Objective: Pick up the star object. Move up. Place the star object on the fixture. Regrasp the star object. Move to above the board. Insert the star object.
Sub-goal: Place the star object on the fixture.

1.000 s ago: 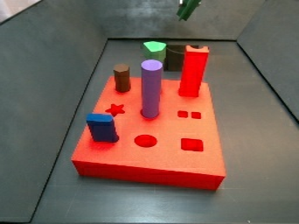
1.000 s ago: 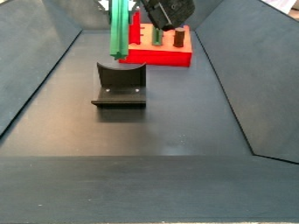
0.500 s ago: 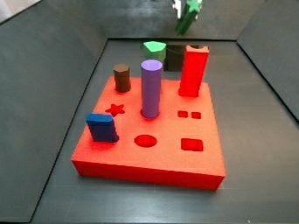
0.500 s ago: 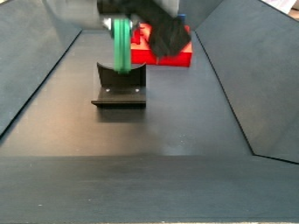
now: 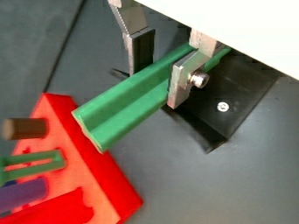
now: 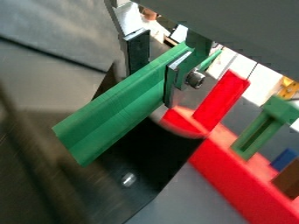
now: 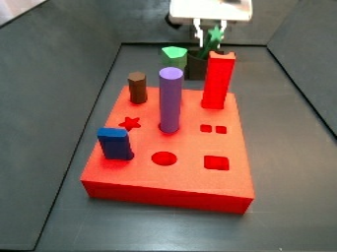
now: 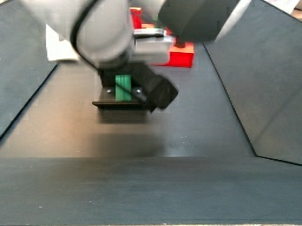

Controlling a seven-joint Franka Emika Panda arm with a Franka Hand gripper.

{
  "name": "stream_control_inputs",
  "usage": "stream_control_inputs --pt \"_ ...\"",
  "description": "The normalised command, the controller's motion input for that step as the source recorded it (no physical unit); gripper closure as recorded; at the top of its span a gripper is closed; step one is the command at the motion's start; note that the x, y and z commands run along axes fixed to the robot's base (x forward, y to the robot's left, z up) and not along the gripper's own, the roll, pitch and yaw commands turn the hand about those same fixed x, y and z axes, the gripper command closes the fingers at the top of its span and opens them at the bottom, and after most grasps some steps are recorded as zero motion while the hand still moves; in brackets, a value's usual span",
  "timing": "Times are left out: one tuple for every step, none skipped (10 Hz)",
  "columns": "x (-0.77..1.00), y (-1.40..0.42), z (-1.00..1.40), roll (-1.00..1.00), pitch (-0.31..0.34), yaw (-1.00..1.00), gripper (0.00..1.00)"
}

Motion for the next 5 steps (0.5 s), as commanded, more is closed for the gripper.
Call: stream_control_inputs --pt "0.13 0.09 -0.6 -0.17 -0.016 -0.15 1.0" --pt "0.1 0.1 -0.49 -0.14 -0.039 -0.13 1.0" --pt "0.07 0.11 -0.47 -0.12 -0.06 -0.1 1.0" --pt "0.07 0.11 -0.47 -0.12 -0.059 -0.08 1.0" --pt "0.07 0.11 -0.47 -0.12 -0.057 -0.06 1.0"
